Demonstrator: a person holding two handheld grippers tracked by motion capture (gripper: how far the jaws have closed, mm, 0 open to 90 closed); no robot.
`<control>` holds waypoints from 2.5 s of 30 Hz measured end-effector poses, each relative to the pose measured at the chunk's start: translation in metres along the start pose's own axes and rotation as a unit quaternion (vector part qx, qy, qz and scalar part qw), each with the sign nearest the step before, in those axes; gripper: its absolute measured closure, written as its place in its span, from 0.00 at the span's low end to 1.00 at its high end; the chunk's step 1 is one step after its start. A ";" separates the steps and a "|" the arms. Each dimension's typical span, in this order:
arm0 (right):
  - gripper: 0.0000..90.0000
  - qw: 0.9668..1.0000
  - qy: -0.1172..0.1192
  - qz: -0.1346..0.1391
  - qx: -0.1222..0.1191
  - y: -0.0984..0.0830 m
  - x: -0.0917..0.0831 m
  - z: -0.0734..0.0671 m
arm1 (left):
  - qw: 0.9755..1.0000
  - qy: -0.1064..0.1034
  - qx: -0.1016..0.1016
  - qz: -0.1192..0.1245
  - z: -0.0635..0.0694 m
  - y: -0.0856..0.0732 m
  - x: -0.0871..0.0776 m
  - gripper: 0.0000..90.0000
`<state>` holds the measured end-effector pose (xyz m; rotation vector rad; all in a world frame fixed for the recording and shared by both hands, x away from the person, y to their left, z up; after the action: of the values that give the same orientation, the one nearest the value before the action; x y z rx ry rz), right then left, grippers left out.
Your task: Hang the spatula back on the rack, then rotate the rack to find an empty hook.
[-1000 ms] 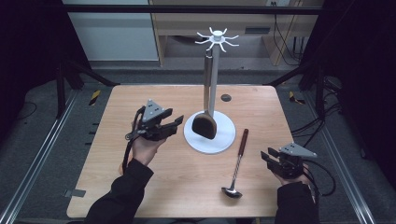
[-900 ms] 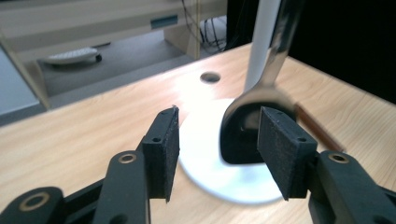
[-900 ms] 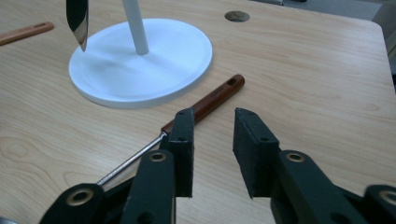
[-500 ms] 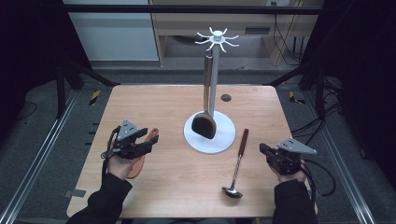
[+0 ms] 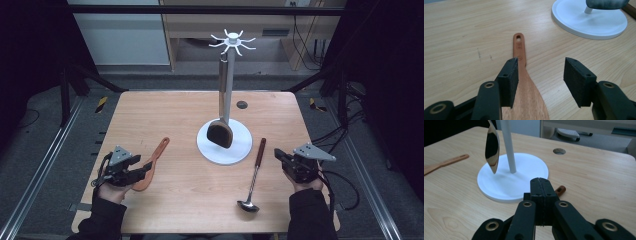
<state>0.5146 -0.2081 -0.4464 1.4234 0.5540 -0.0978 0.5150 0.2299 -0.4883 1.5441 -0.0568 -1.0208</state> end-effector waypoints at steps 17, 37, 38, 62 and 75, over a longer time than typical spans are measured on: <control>1.00 0.999 0.006 0.046 0.010 0.041 0.001 -0.013 | 1.000 0.016 -0.003 -0.024 -0.014 -0.023 -0.003 0.51; 1.00 0.993 0.015 0.114 0.009 0.122 0.000 -0.042 | 0.999 0.021 -0.018 -0.037 -0.021 -0.028 0.000 0.50; 1.00 0.993 0.015 0.118 0.009 0.126 -0.001 -0.043 | 0.999 0.021 -0.018 -0.039 -0.021 -0.028 0.001 0.50; 1.00 0.982 0.001 0.188 0.007 0.226 -0.011 -0.050 | 0.998 0.019 -0.018 -0.050 -0.022 -0.030 0.004 0.50; 1.00 0.979 -0.010 0.205 0.014 0.252 -0.004 -0.038 | 0.998 0.022 -0.016 -0.056 -0.022 -0.031 0.005 0.50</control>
<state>0.5971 -0.1310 -0.2182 1.5344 0.2340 0.2093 0.5162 0.2534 -0.5191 1.5540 0.0763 -1.0702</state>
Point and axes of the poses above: each handheld gripper's, and its own axes: x roughly forward along the jaws, y roughly out of its top, z roughly to its right, the point moved 9 cm from there along x, roughly forward along the jaws, and after that the axes turned 10 degrees about -y, right-handed, at the moved point
